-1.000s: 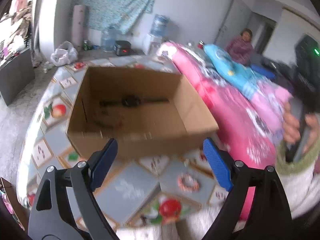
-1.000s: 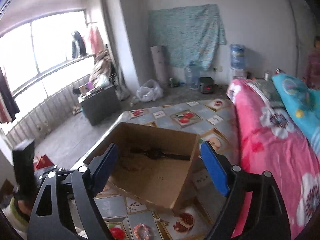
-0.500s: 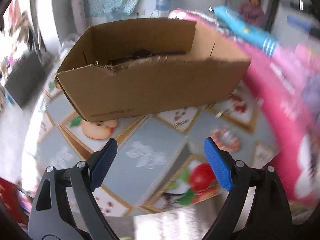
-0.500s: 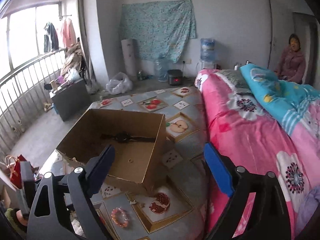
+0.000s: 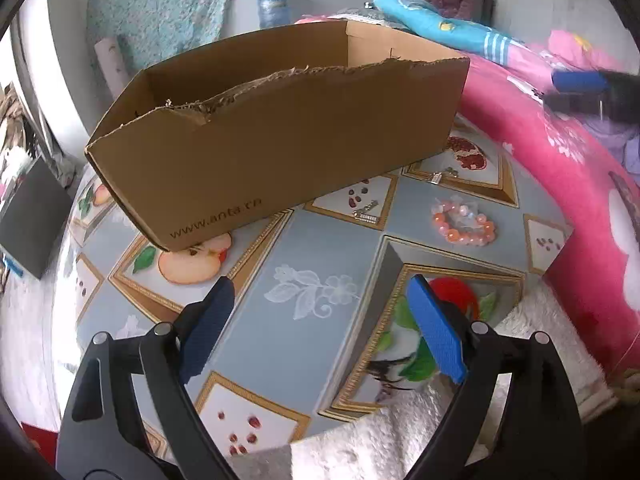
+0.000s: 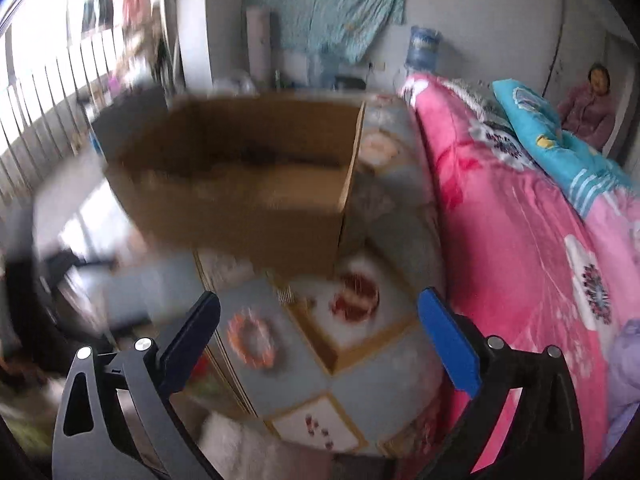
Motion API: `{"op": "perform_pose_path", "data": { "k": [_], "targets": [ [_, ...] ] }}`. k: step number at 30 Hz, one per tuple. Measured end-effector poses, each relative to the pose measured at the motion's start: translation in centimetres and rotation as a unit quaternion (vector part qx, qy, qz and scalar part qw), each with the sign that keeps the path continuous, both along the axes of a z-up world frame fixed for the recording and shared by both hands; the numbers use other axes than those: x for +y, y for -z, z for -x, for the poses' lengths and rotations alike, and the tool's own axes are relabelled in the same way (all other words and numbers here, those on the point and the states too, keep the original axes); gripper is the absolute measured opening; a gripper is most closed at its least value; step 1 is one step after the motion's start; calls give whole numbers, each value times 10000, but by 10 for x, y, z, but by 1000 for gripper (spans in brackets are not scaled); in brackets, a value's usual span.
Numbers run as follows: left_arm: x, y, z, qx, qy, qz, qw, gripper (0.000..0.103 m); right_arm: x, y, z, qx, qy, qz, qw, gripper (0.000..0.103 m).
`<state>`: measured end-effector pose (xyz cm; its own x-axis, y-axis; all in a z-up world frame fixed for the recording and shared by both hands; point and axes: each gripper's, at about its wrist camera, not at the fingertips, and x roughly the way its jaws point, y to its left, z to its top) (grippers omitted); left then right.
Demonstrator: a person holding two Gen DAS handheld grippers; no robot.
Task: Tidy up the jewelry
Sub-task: 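Withdraw both open tools from the box toward the pink bead bracelet, then move both open tools over the table toward the small silver clasp pieces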
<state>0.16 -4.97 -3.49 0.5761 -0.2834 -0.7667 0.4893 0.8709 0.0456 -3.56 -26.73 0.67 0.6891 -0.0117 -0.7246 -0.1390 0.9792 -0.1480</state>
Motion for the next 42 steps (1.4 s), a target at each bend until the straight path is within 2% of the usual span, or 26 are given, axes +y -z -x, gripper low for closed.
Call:
{"op": "perform_pose_path", "data": {
  "k": [2,4,7,8,10,13,16,17,18,21,24,32,39,40,42],
  "targets": [
    [1,4,-4,-45,47,1,10000,84,12,8,3,-23,6,333,9994,97],
    [3,8,-10,-14,77,65,9999,84,23,7,10,-342,52,616,9975,97],
    [4,12,-14,-15,106,81,9999,84,38,-10,25,-1120,-298,599,9915,97],
    [5,13,-16,-6,96,80,9999,84,40,-10,26,-1189,-393,535,9907,97],
    [5,15,-19,7,44,44,10000,84,43,-1,18,-1013,-636,469,9917,97],
    [2,19,-20,21,-16,39,10000,84,46,15,2,-680,-492,512,9952,97],
    [0,20,-13,-31,100,116,9999,84,47,22,-9,-430,-540,-52,9976,97],
    [-1,21,-10,-76,147,92,9998,84,49,26,-16,-288,-640,-308,9971,93],
    [-3,22,-6,-136,205,53,9997,84,51,31,-21,-195,-700,-407,9965,86],
    [-5,24,2,-208,357,88,9991,84,61,50,-39,188,-856,-471,9950,67],
    [-7,24,5,-240,393,139,9988,84,71,62,-57,541,-1094,-594,9907,56],
    [-2,25,4,-293,414,325,9982,60,84,83,-81,914,-1516,-423,9833,36],
    [-5,29,1,-204,614,472,9968,43,86,91,-93,978,-1593,-361,9817,33],
    [-6,29,1,-210,645,488,9965,41,87,91,-94,976,-1615,-330,9815,30],
    [-6,28,0,-239,692,514,9960,40,88,90,-95,1026,-1644,-351,9804,20]
  ]
}}
